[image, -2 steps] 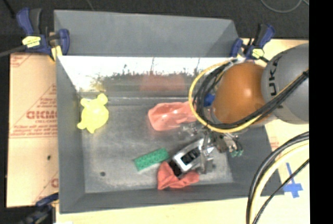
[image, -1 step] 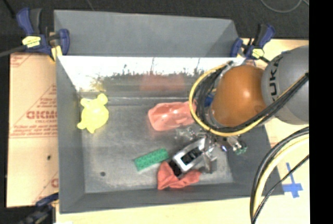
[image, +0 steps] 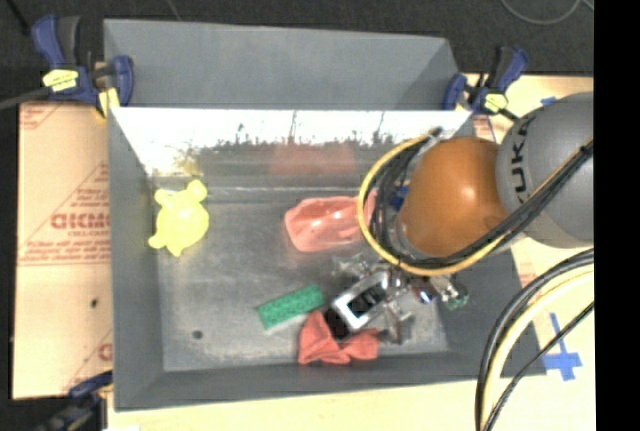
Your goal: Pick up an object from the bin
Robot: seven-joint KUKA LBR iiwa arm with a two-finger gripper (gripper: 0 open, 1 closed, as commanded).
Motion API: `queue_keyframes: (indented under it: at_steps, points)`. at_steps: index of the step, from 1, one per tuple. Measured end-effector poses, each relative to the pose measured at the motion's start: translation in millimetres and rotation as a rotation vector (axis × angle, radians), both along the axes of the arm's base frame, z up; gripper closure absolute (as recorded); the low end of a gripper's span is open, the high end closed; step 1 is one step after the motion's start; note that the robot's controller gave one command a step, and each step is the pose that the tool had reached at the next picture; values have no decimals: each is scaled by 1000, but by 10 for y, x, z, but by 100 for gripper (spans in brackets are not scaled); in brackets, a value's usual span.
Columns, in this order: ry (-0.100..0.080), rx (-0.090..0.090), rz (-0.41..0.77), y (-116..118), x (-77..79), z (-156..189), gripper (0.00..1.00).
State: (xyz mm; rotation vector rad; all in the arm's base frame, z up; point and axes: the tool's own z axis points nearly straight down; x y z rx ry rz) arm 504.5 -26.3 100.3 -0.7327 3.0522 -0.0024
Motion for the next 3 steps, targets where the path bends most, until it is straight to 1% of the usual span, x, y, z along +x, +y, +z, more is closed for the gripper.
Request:
queue_keyframes:
  at_steps: [1, 2, 3]
  points:
    - [-9, 1, -146, -6, -64, -179, 100]
    - [-9, 1, -145, -6, -64, -179, 100]
    - [-8, -3, -135, 21, -55, -212, 100]
